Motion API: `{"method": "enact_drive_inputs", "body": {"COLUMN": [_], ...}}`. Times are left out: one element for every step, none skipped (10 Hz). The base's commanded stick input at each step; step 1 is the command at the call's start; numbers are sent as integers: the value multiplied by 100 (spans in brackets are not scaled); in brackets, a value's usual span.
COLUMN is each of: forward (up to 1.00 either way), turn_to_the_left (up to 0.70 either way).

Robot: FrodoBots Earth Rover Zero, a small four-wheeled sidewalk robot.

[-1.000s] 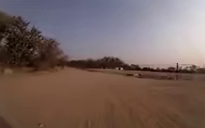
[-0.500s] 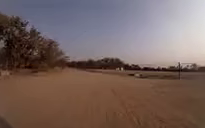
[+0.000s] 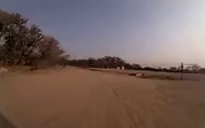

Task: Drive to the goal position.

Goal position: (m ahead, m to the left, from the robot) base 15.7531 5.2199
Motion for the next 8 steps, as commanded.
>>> {"method": "enact_drive_inputs", "body": {"forward": [70,70,70,70,70,70,70,70], "turn_to_the_left": [0,0,0,0,0,0,0,0]}}
